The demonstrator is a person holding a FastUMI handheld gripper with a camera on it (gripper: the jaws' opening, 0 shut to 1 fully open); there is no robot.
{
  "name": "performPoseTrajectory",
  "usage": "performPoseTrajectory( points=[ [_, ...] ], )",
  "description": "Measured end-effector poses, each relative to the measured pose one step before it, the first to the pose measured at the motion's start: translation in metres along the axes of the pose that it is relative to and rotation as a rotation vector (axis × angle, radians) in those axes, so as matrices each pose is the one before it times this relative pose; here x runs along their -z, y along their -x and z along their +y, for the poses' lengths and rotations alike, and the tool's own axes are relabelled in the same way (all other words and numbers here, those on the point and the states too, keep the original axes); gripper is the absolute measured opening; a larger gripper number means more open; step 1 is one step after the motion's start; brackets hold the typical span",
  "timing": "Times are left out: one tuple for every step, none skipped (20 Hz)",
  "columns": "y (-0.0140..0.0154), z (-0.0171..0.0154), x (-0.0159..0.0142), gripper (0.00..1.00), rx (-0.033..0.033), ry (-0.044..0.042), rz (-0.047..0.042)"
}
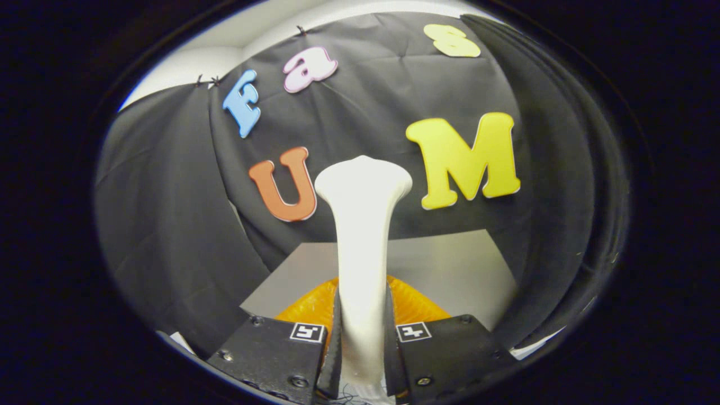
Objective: Iron the clothes twice with a garment steamer, once on the left side and once on the right side.
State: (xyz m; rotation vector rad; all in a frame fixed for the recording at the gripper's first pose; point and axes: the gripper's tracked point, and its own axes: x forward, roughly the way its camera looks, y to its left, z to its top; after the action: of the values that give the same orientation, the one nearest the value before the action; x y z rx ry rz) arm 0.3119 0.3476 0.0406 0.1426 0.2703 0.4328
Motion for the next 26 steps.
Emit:
performPoseTrajectory(
  points=[
    [0.01518,-0.00129,-0.00979,0.33,-0.00104,0.00374,-0.03089],
    [0.01353,-0.00089,-0.00891,0.33,-0.01042,0.0038,-0.02804],
    [0.01199,0.00009,-0.00526,0.33,-0.0122,-0.00554,-0.0116],
    [0.01467,-0.00172,-0.0042,0.33,-0.00548,-0.01574,-0.01698],
    [0.01353,-0.00054,-0.00577,0.33,-0.00687,-0.01859,-0.01803],
    [0.0111,-0.00029,-0.00257,0.33,-0.01316,-0.00778,-0.00946],
    [0.00986,-0.00057,-0.00338,0.33,-0.00969,-0.01602,-0.00842],
    [0.0113,-0.00384,-0.0001,0.33,-0.00262,-0.00907,-0.00692],
    [0.01001,-0.00334,-0.00176,0.33,0.00168,0.00401,-0.00768],
    [0.00997,-0.00393,-0.0032,0.32,-0.00072,-0.01401,-0.01622],
    [0.01264,-0.00168,-0.00367,0.32,-0.00375,-0.00291,-0.00873],
    [0.01235,-0.00233,-0.00447,0.32,-0.00217,-0.00502,-0.02022],
    [0.01124,-0.0055,-0.00422,0.33,0.00751,0.0057,-0.01326],
    [0.01076,-0.0064,-0.00463,0.32,0.01198,0.00719,-0.01224],
    [0.01277,-0.00699,-0.00767,0.32,0.01071,-0.00352,-0.02269],
    [0.01348,-0.00794,-0.00828,0.33,0.01718,0.00256,-0.02476],
    [0.01425,-0.00949,-0.00916,0.33,0.02198,0.01003,-0.02219],
    [0.01147,-0.00698,-0.01012,0.33,0.02155,0.00089,-0.03164],
    [0.01065,-0.00867,-0.00918,0.33,0.02402,0.01204,-0.02565],
    [0.0099,-0.01015,-0.01102,0.33,0.02749,0.01166,-0.03356],
    [0.00921,-0.01096,-0.01076,0.32,0.03031,0.01214,-0.02706],
    [0.00743,-0.00868,-0.00926,0.32,0.02913,0.00856,-0.02612],
    [0.00807,-0.0101,-0.00822,0.32,0.02936,0.01274,-0.01854],
    [0.00463,-0.00999,-0.0084,0.32,0.02877,0.01268,-0.01902],
    [0.00047,-0.00808,-0.00799,0.32,0.02252,0.01097,-0.0169],
    [-0.00295,-0.00645,-0.00703,0.32,0.01841,0.00876,-0.01302]
  ],
)
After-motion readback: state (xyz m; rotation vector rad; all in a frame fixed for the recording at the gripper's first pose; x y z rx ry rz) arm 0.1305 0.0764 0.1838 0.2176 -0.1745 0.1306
